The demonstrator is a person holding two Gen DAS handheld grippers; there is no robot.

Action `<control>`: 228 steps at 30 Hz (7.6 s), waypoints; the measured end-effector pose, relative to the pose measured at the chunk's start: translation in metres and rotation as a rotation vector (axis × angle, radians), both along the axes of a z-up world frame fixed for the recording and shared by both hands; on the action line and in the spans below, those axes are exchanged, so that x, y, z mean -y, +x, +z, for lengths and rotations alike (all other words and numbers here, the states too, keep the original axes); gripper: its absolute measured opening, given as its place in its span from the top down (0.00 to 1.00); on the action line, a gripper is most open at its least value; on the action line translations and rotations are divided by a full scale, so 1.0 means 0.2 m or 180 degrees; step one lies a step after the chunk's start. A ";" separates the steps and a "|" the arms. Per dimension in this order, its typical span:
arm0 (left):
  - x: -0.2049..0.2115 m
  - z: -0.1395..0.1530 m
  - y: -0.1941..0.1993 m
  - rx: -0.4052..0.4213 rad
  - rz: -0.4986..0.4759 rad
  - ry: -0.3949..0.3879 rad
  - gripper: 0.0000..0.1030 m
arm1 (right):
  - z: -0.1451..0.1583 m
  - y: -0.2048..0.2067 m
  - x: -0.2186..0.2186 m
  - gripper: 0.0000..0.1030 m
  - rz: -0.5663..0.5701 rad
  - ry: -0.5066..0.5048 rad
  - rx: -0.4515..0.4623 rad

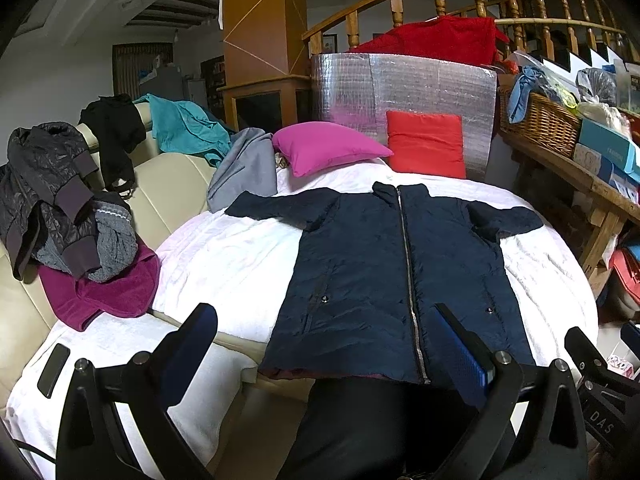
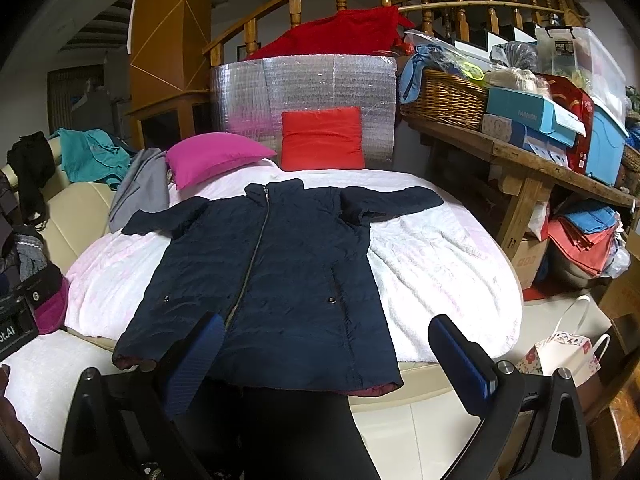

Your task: Fold large clothes

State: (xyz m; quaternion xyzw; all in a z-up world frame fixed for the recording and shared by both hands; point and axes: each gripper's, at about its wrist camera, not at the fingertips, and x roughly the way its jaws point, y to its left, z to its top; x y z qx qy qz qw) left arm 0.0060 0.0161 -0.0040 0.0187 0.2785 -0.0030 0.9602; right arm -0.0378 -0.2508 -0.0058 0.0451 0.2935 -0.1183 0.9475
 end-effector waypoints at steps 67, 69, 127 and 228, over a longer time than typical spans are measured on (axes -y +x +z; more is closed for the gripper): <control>0.18 -0.08 0.82 -0.0555 0.0030 0.0149 0.00 | -0.02 0.38 0.55 0.00 -0.0111 0.0797 0.0092; 0.22 -0.14 0.98 -0.0738 0.0091 0.0077 0.00 | -0.02 0.48 0.71 0.00 -0.0186 0.0918 0.0111; 0.19 -0.56 2.21 -0.0838 0.1577 -0.0579 0.00 | -0.56 2.30 0.97 0.81 0.0330 0.3050 0.0428; -0.38 -0.88 2.36 -0.1454 0.1450 -0.1782 0.00 | -0.77 2.24 0.59 0.59 0.0451 0.1751 -0.0487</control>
